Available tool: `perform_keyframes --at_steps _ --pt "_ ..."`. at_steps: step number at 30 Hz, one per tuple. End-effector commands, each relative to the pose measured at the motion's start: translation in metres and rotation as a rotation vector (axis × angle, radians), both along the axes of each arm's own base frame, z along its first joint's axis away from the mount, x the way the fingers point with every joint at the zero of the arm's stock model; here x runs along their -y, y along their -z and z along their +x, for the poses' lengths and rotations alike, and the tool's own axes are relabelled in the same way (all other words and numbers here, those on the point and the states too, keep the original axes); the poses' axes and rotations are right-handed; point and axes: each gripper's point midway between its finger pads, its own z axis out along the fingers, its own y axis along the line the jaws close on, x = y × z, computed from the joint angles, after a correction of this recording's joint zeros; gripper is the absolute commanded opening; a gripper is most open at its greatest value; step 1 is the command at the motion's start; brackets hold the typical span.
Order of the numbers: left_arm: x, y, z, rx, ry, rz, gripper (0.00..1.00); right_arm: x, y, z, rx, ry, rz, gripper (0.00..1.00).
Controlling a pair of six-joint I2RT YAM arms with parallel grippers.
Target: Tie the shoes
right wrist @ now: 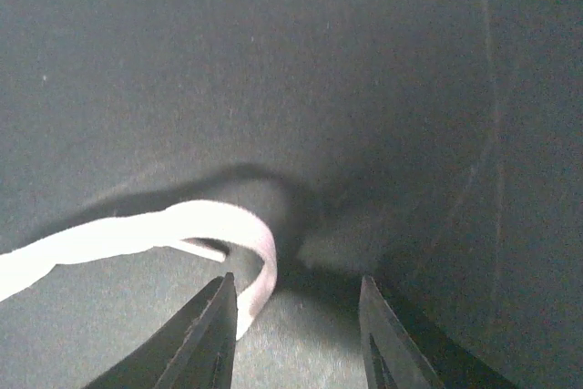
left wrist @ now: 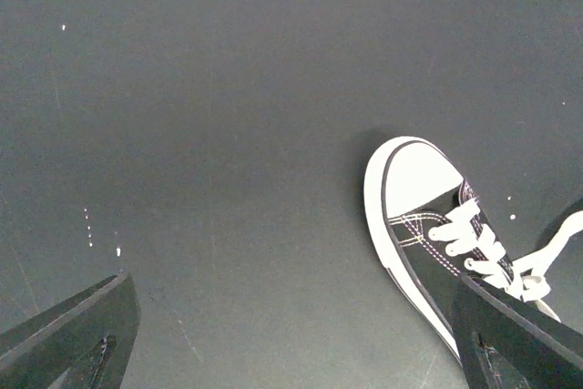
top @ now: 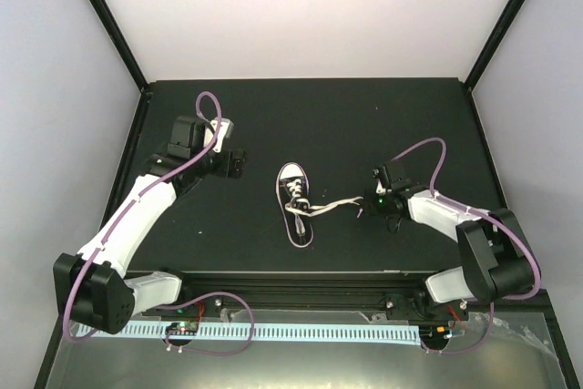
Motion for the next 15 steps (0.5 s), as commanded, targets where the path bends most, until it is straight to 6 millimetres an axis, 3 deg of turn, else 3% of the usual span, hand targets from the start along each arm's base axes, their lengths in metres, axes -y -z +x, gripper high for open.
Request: perform_keyframes --at_steps 1,6,9,11,15 --pt "0.004 -0.003 0.005 0.016 0.02 -0.009 0.96 -0.002 -0.007 0.021 0.06 0.007 -0.021 0.39" --pt "0.002 0.001 0.006 0.009 0.01 0.001 0.96 -0.008 0.0 0.03 0.055 0.005 -0.01 0.29" --pt "-0.001 0.001 0.006 0.011 -0.001 0.009 0.95 -0.015 0.0 0.035 0.055 -0.016 0.017 0.06" --pt "-0.002 0.002 0.007 0.012 -0.009 0.016 0.95 -0.019 -0.008 0.039 0.08 -0.025 0.03 0.02" --pt "-0.006 0.002 0.008 0.017 -0.023 0.032 0.96 -0.026 -0.051 0.06 0.199 -0.051 0.05 0.02"
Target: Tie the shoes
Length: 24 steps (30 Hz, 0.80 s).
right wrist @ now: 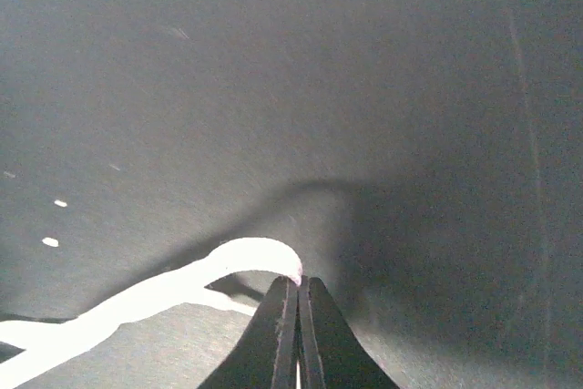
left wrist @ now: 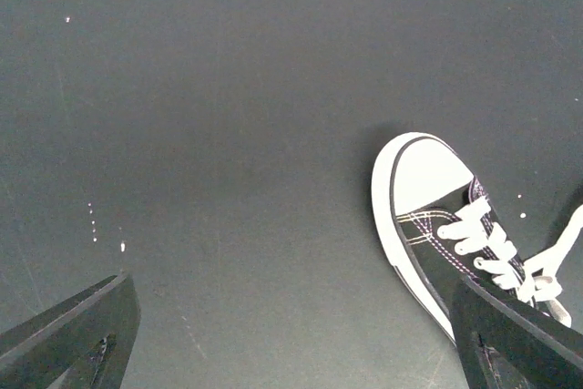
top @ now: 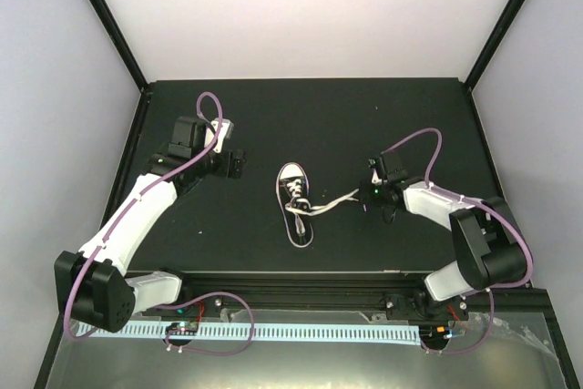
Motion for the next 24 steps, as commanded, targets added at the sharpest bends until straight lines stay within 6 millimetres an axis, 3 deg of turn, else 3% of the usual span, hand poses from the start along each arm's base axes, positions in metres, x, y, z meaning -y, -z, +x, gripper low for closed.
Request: perform_keyframes --at_steps 1,5,11,12,15,17,18,22,24 --pt "-0.005 -0.004 0.007 0.034 -0.02 0.024 0.95 -0.015 -0.058 0.034 0.171 -0.049 0.033 0.02" --pt "-0.006 -0.004 0.007 0.033 -0.023 0.03 0.95 -0.025 -0.082 0.061 0.218 -0.088 0.021 0.02" --pt "-0.01 -0.003 0.007 0.037 -0.036 0.048 0.95 -0.038 -0.069 0.092 0.179 -0.101 0.004 0.02" --pt "-0.01 -0.003 0.007 0.037 -0.036 0.051 0.95 -0.04 -0.065 0.096 0.169 -0.1 0.008 0.06" --pt "-0.012 -0.003 0.008 0.039 -0.042 0.059 0.96 -0.042 -0.054 0.102 0.134 -0.094 0.001 0.31" --pt "-0.012 -0.003 0.008 0.039 -0.043 0.06 0.96 -0.037 -0.052 0.101 0.121 -0.081 -0.031 0.35" --pt "-0.013 -0.003 0.008 0.04 -0.044 0.061 0.96 -0.035 -0.053 0.099 0.122 -0.086 -0.04 0.37" --pt "-0.013 -0.009 0.007 0.053 -0.047 0.053 0.96 -0.02 -0.069 0.078 0.159 -0.091 -0.079 0.65" --pt "-0.012 -0.01 0.007 0.058 -0.047 0.047 0.96 -0.012 -0.069 0.061 0.138 -0.078 -0.081 0.71"
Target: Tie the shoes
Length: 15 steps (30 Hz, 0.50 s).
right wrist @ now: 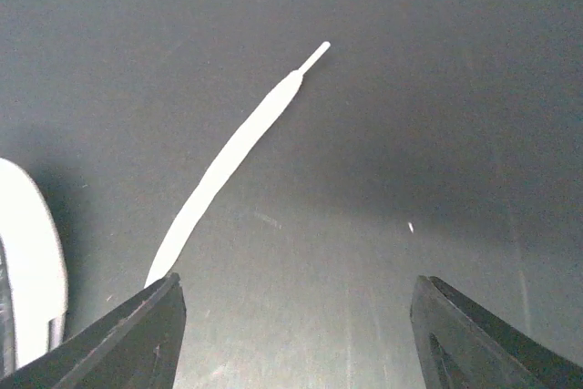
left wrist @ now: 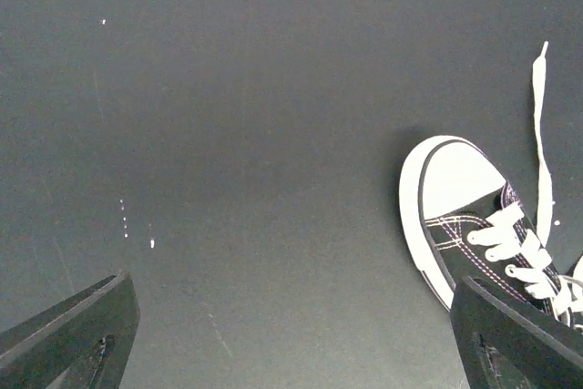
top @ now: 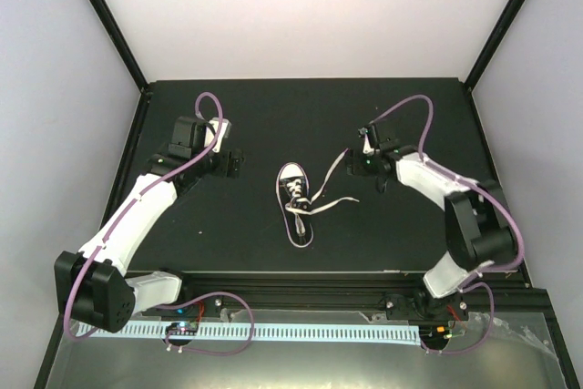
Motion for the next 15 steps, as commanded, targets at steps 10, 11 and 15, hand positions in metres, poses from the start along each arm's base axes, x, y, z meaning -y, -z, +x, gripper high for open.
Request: perform_keyframes --at_steps 10,11,15 --pt "-0.002 -0.012 0.004 0.045 -0.01 -0.002 0.97 -0.008 0.005 -0.095 -0.115 0.054 0.185 0.7" --pt "-0.002 -0.012 0.004 0.044 -0.01 -0.003 0.97 -0.014 0.005 -0.096 -0.111 0.05 0.193 0.7" --pt "-0.002 -0.012 0.004 0.043 -0.01 -0.002 0.98 -0.029 0.013 -0.098 -0.128 0.046 0.192 0.7"
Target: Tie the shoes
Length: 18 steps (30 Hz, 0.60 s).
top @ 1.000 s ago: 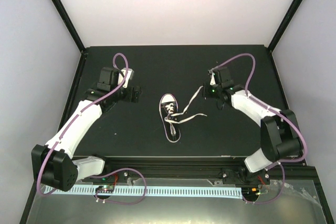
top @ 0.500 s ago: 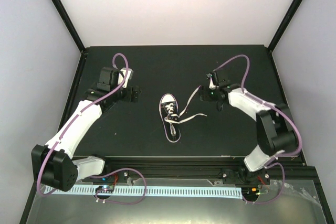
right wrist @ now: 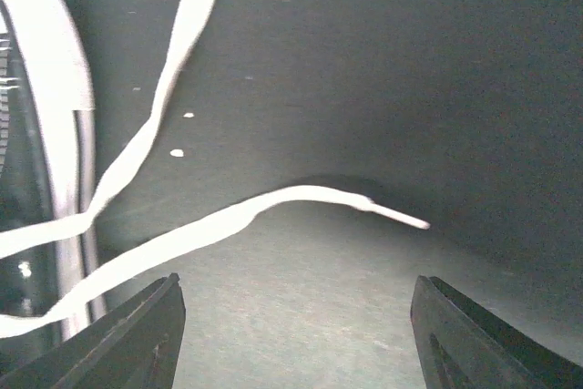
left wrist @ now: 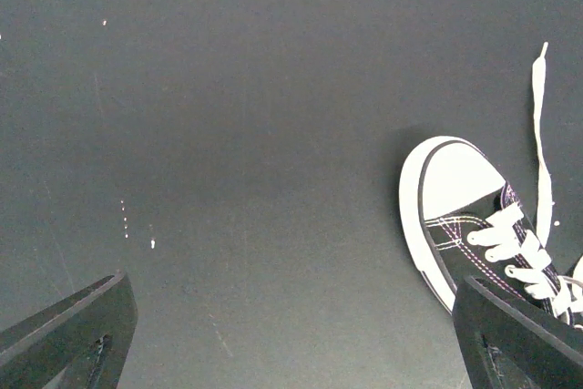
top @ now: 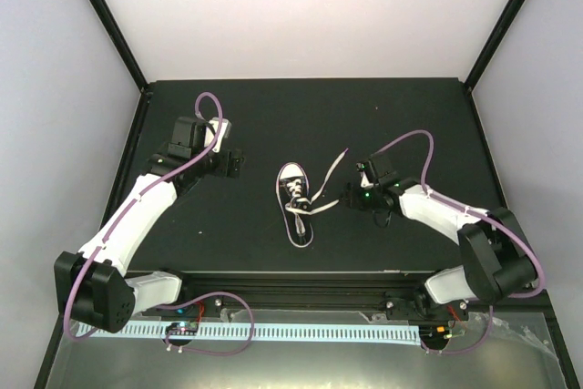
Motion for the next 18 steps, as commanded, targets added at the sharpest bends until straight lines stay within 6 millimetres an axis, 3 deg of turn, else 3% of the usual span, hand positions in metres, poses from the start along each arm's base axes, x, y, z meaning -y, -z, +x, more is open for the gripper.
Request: perform_keyframes --at_steps 1,11,18 --pt "-0.002 -0.013 0.004 0.044 -0.01 -0.003 0.97 -0.025 -0.007 0.01 0.026 0.021 0.066 0.7" --pt "-0.004 -0.016 0.002 0.056 -0.015 -0.001 0.98 -0.042 0.01 0.021 0.015 0.003 -0.051 0.71" --pt "-0.004 -0.018 0.001 0.061 -0.014 -0.003 0.98 -0.043 0.028 0.02 -0.018 0.028 -0.137 0.67"
